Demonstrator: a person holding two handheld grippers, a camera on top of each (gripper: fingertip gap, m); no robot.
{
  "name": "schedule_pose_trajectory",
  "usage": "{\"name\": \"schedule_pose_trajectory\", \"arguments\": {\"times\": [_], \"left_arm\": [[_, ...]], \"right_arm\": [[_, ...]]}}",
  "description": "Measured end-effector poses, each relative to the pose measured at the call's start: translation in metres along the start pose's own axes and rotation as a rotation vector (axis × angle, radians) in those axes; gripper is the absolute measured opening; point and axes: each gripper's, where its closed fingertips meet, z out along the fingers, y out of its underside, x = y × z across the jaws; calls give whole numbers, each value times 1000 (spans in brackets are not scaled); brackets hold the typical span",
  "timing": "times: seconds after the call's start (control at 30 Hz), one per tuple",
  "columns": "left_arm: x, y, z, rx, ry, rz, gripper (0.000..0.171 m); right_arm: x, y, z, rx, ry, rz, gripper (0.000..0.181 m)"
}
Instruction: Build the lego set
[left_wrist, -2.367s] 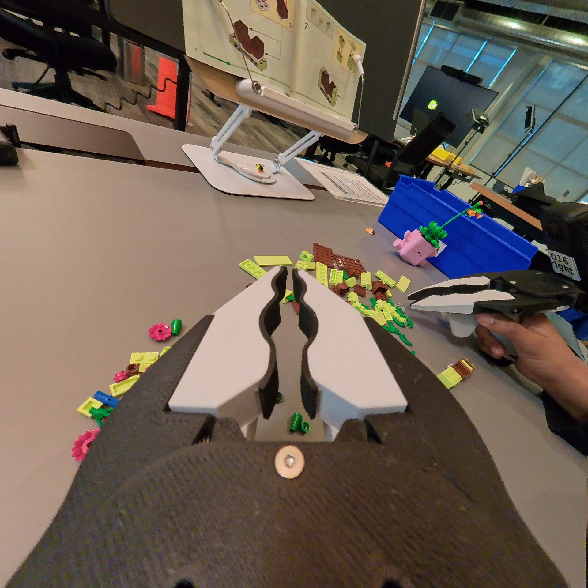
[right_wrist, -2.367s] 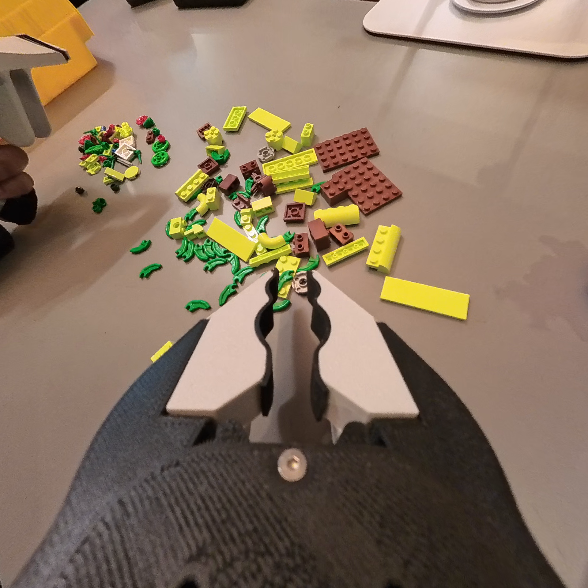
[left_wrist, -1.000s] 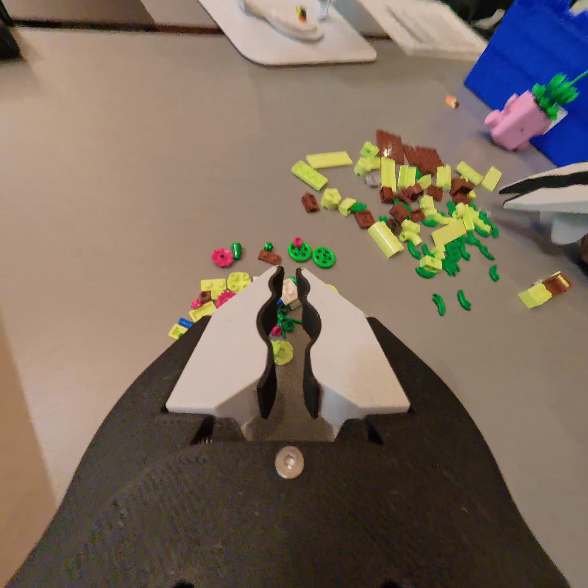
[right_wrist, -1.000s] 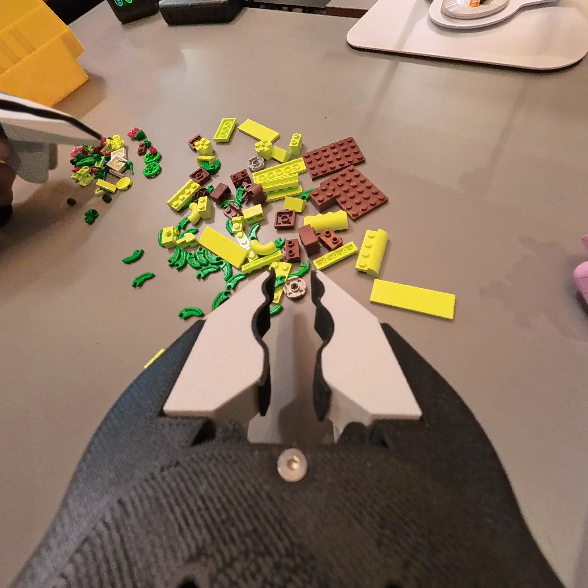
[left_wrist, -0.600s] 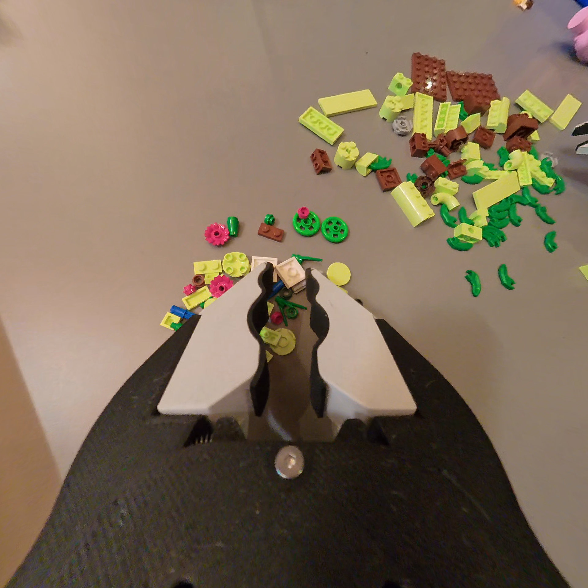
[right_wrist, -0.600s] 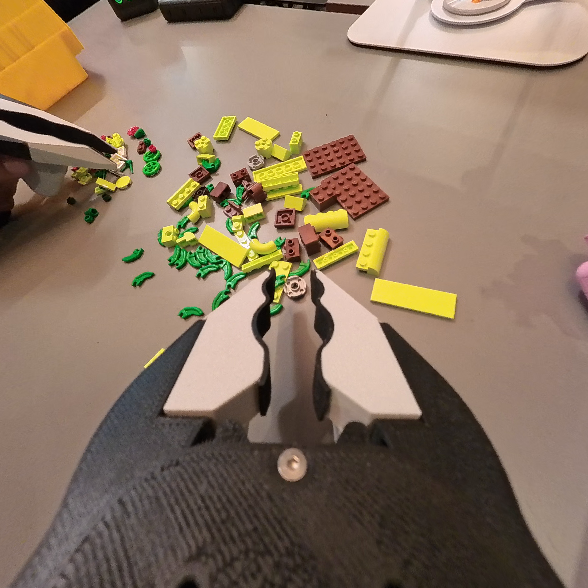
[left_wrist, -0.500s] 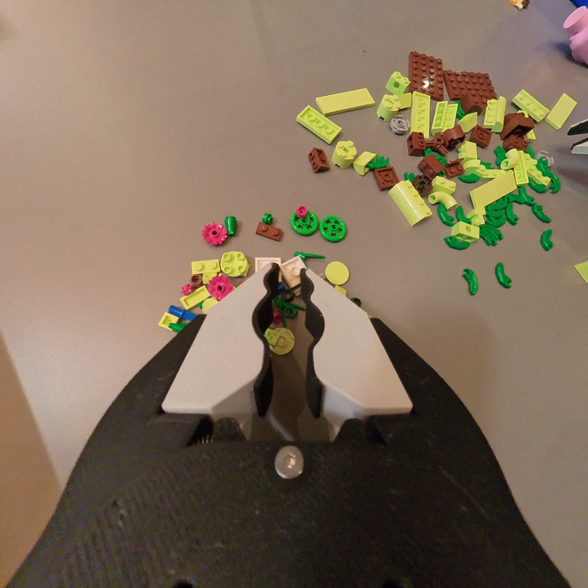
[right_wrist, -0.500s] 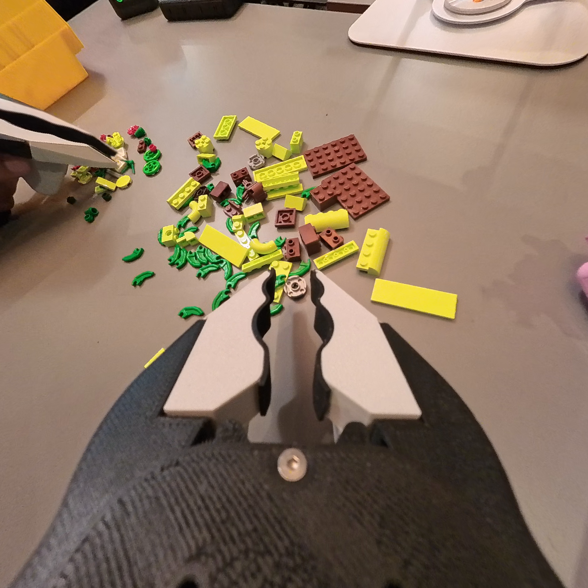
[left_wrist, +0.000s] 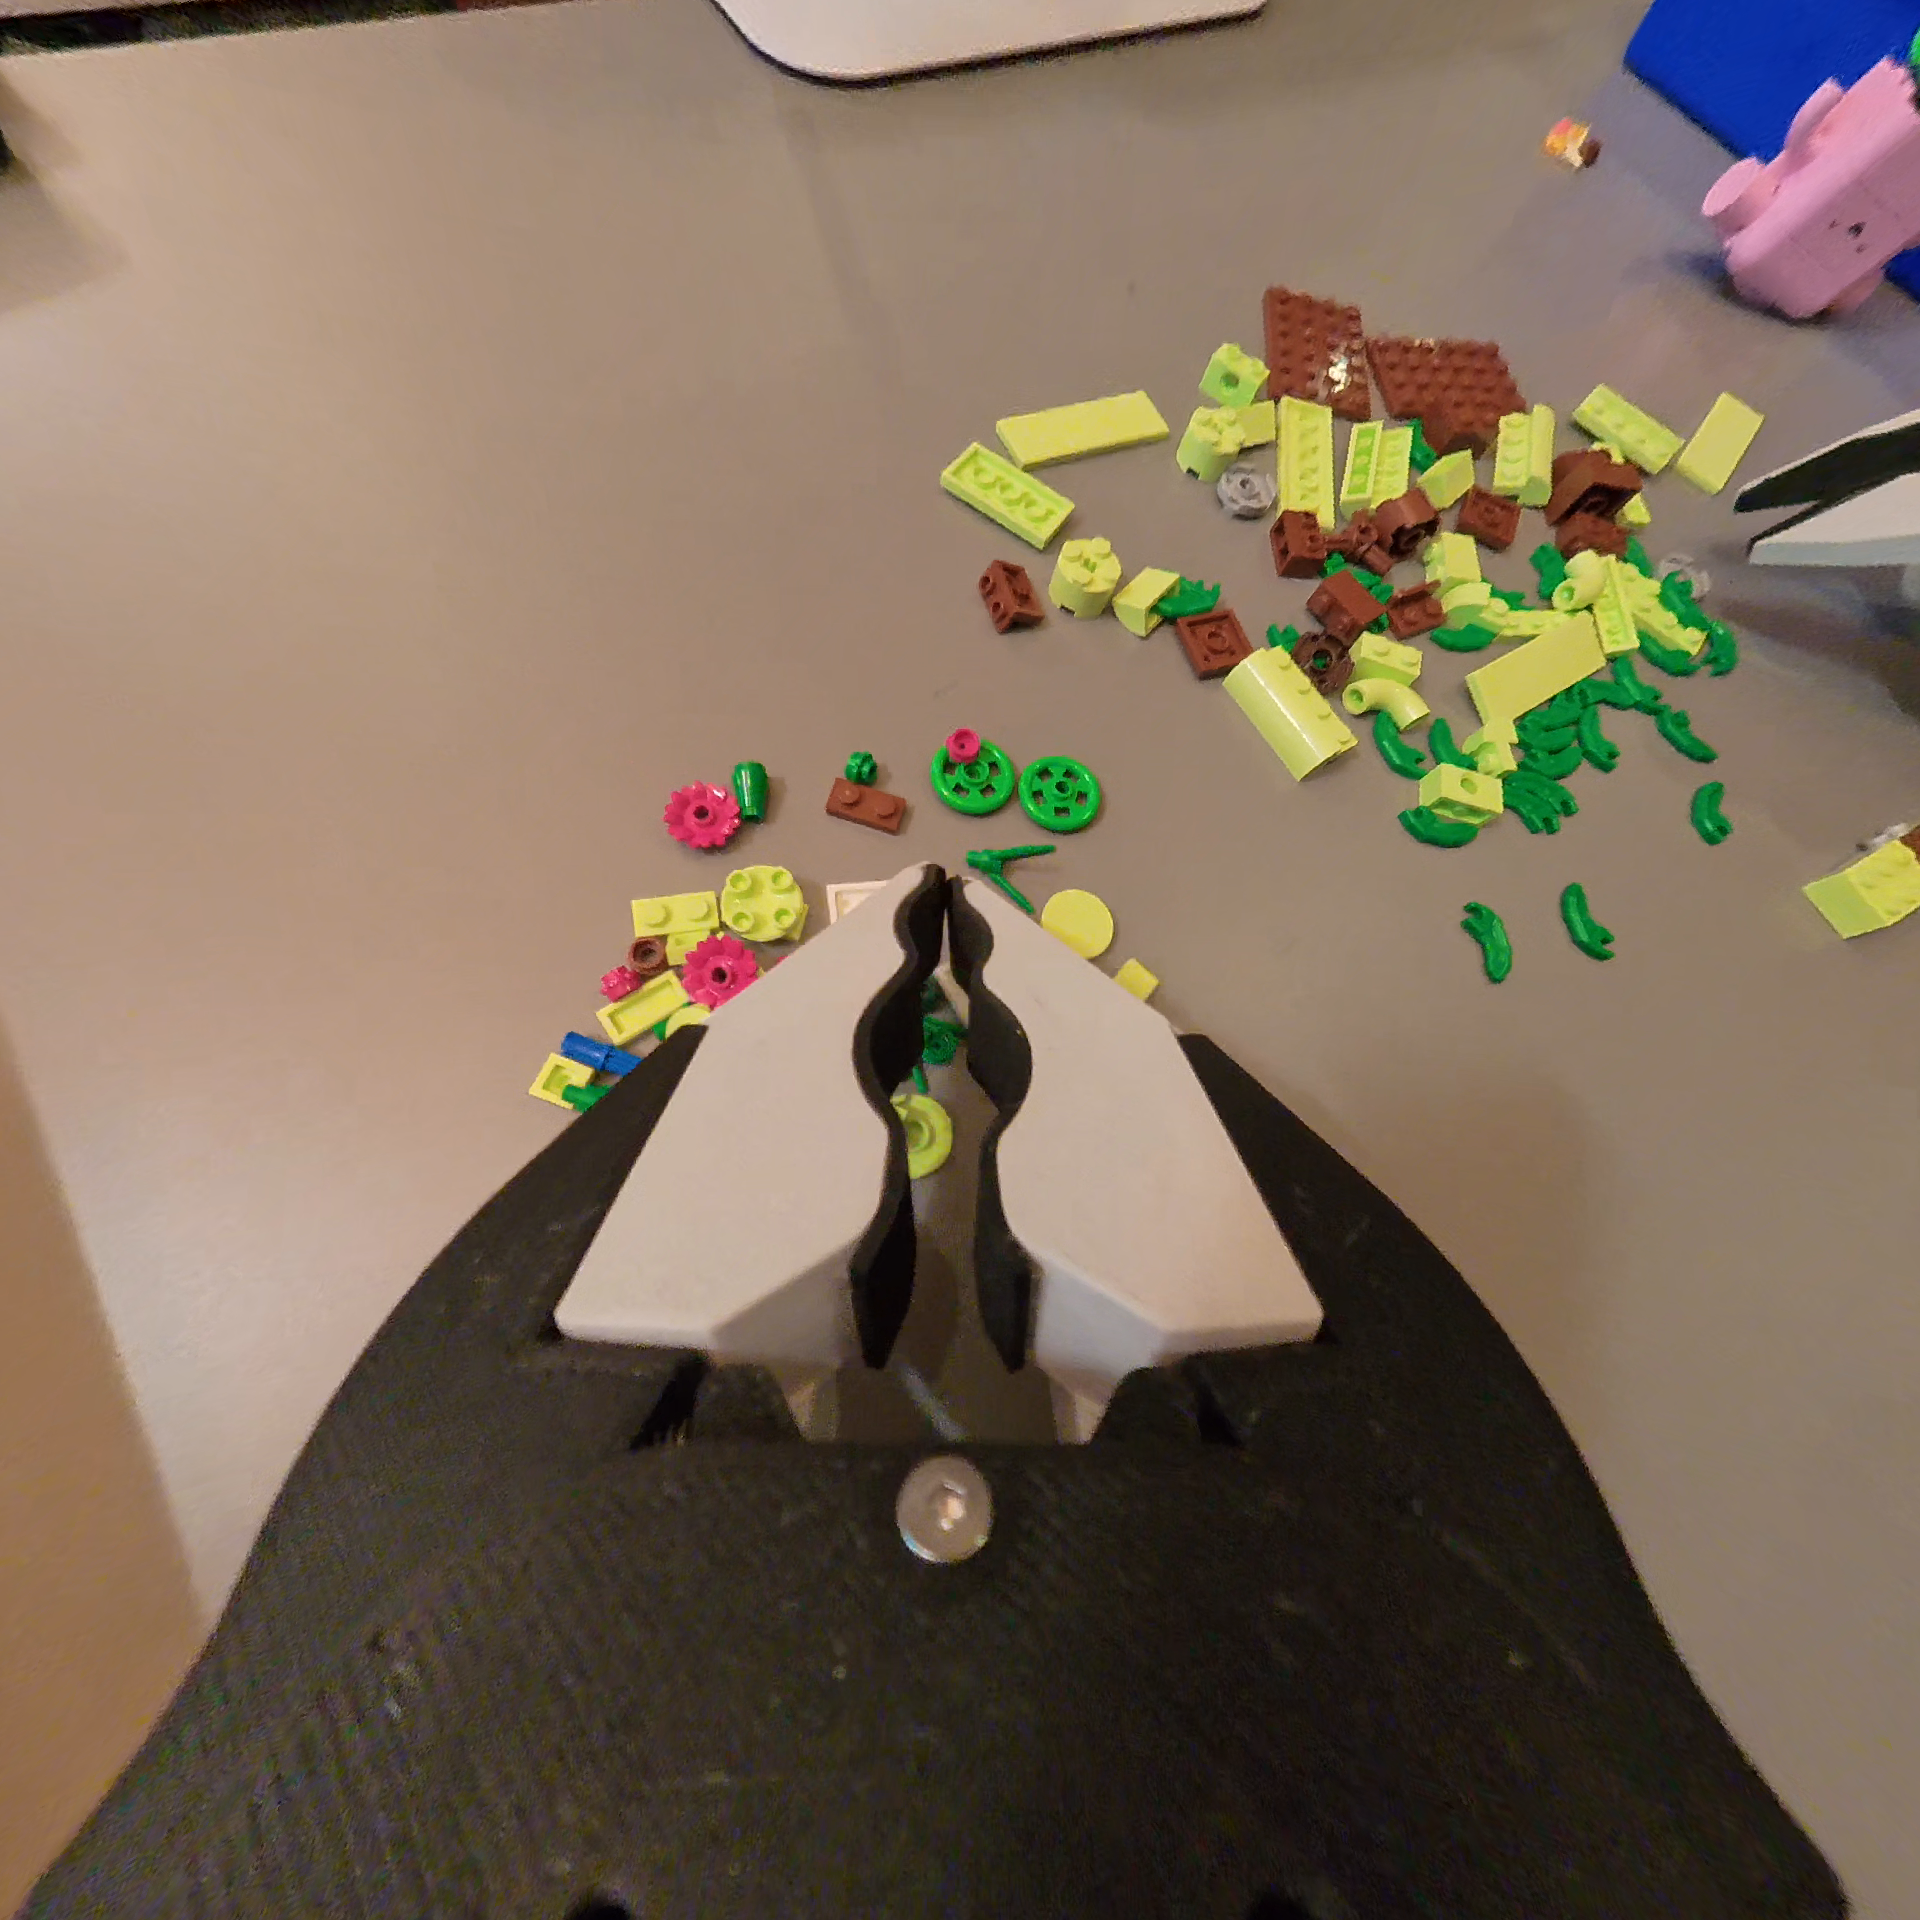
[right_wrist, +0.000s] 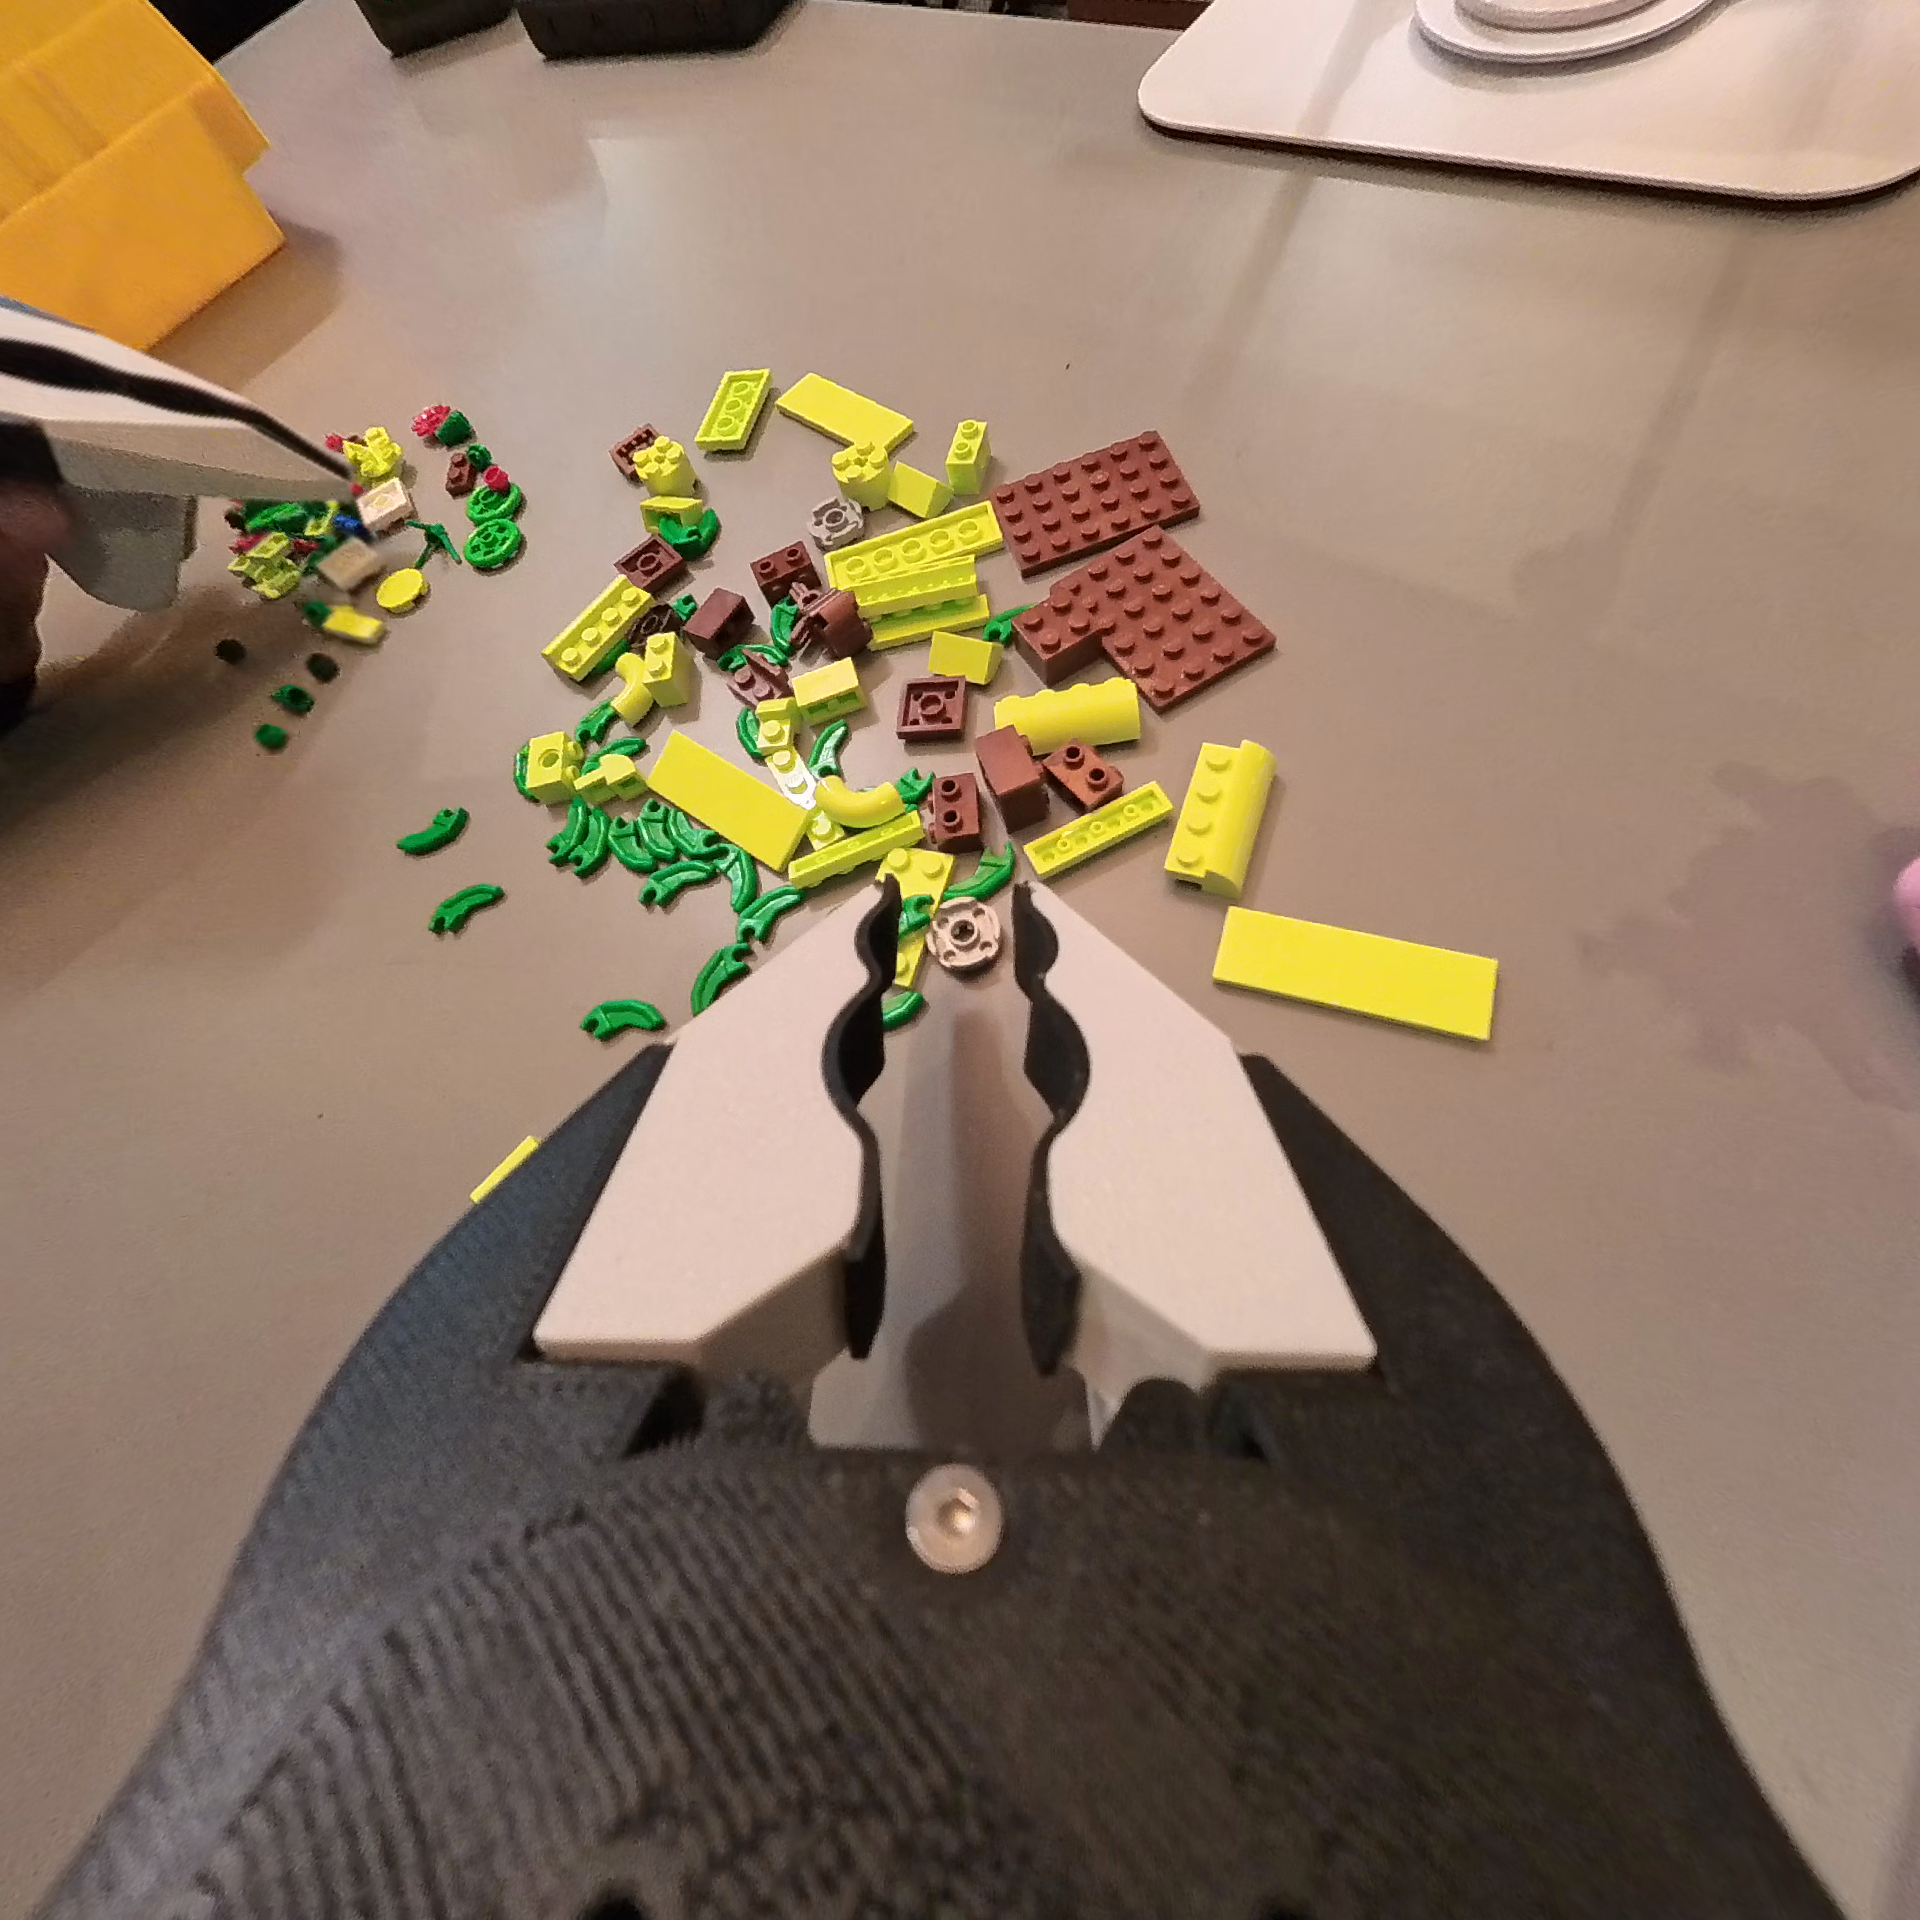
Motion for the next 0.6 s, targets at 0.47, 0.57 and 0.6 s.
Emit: {"name": "schedule_pose_trajectory", "arguments": {"times": [0.47,0.57,0.6], "left_arm": [[11,20,1,-134,51,16,20],[11,23,2,-157,32,55,18],[11,23,2,-161,19,73,17]], "right_arm": [[-1,0,0,3,-5,-5,19],[-1,0,0,3,-4,-6,19],[-1,0,0,3,-4,-6,19]]}}
